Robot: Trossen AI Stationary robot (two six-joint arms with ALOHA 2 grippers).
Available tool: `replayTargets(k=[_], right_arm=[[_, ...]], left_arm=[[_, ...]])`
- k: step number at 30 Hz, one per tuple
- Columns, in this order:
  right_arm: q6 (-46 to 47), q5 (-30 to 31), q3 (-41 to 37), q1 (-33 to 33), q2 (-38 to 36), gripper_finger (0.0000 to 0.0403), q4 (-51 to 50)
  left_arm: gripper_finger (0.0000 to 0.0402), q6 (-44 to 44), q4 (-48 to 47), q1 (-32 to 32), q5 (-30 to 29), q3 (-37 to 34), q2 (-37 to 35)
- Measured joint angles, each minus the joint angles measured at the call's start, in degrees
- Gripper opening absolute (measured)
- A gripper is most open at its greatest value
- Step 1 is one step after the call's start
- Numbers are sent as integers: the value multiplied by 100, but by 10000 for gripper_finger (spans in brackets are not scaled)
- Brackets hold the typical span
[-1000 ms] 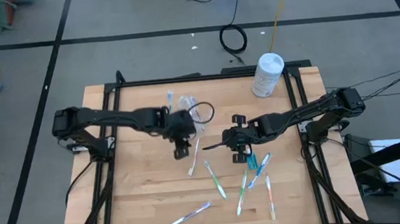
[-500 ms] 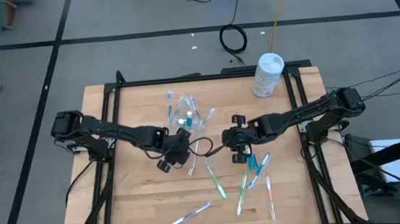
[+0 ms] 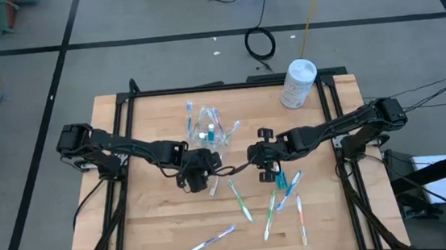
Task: Pick & Place toothbrushing station
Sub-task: Put the orange toothbrush into the transparent organizer
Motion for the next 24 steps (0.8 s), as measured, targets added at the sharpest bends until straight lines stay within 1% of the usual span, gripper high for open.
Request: replayTargets(k=[3, 8, 10, 13, 17, 21, 24], right_arm=[[2, 0, 0, 0, 0, 102, 0], [0, 1, 0, 0, 0, 102, 33], [5, 0, -2, 0, 0, 102, 52], [-2, 0, -2, 0, 0, 102, 79], [-101, 0, 0, 0, 0, 102, 87], [-116, 0, -1, 0, 0, 102, 90], [-118, 0, 0, -2, 0, 102, 96]], left_arm=[[182, 300, 29, 0, 2, 8, 69], [182, 305, 115, -28, -82, 9, 513], [182, 609, 184, -64, -221, 6, 684], [182, 1133, 528, -101, -341, 7, 878], [182, 1642, 537, -92, -570, 9, 1204], [181, 1872, 570, -98, -561, 41, 1410], [181, 2209, 569, -92, -497, 37, 1469]])
